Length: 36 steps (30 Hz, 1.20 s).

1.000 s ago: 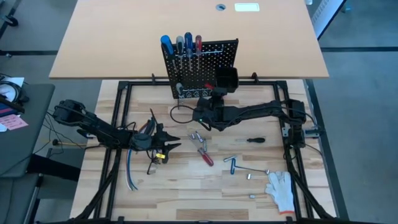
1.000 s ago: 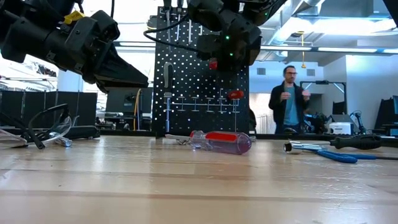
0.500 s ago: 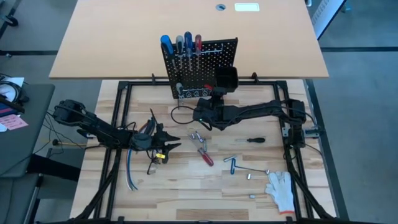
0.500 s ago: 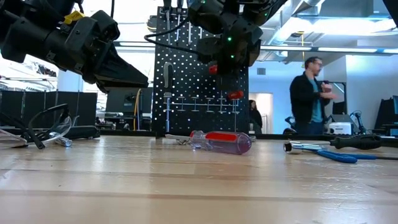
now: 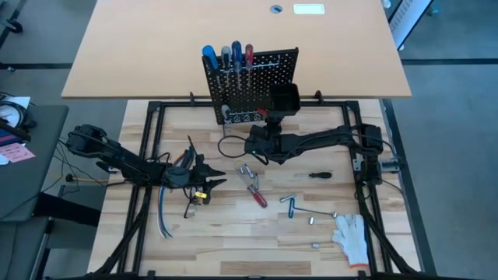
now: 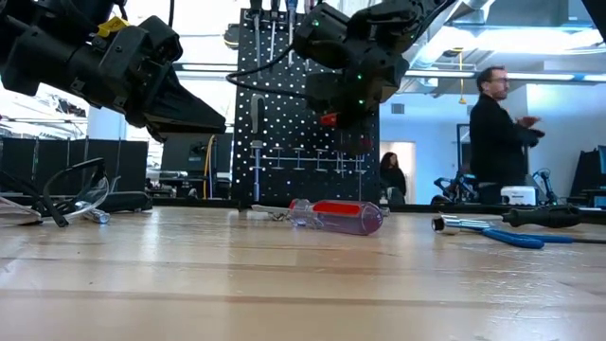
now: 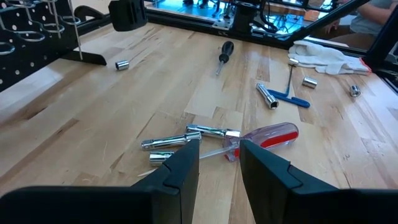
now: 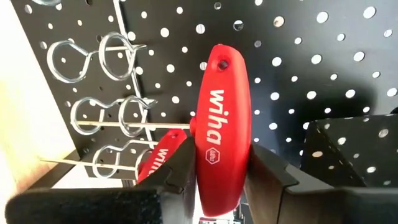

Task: Hang tools onto peg board
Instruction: Hang the allen wrench on the pegboard, then hang the red screwdriver on the pegboard

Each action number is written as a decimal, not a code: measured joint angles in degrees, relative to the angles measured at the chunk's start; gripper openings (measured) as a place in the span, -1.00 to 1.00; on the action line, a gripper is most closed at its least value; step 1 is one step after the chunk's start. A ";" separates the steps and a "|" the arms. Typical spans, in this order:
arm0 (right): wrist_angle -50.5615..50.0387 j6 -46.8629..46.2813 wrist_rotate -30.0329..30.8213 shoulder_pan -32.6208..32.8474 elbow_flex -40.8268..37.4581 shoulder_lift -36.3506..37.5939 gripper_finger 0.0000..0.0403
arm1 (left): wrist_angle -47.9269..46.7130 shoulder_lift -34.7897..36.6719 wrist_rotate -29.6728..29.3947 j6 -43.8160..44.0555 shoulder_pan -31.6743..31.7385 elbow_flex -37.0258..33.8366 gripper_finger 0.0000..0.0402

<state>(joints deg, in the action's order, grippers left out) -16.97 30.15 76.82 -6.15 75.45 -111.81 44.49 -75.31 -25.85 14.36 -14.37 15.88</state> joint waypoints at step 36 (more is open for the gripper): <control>0.27 -2.14 -12.69 14.77 3.12 0.78 0.23 | -0.09 -0.02 1.57 -0.60 -0.02 0.00 -0.45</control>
<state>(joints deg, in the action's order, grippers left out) -16.70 28.01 64.13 8.62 78.56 -111.03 44.40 -75.33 -24.27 13.76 -14.39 15.88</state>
